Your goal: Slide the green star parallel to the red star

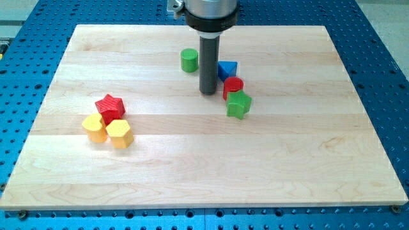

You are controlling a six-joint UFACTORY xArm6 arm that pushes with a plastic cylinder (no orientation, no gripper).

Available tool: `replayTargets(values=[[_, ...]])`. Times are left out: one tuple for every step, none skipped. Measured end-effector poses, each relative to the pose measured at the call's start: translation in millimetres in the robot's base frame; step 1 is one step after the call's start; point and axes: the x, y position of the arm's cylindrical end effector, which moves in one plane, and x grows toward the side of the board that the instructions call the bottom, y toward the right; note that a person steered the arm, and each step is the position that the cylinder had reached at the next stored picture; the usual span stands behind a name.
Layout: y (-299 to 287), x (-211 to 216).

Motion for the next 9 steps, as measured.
replayTargets(values=[[-6,-2],[-2,20],[14,85],[36,120],[47,81],[40,80],[25,80],[41,38],[91,36]])
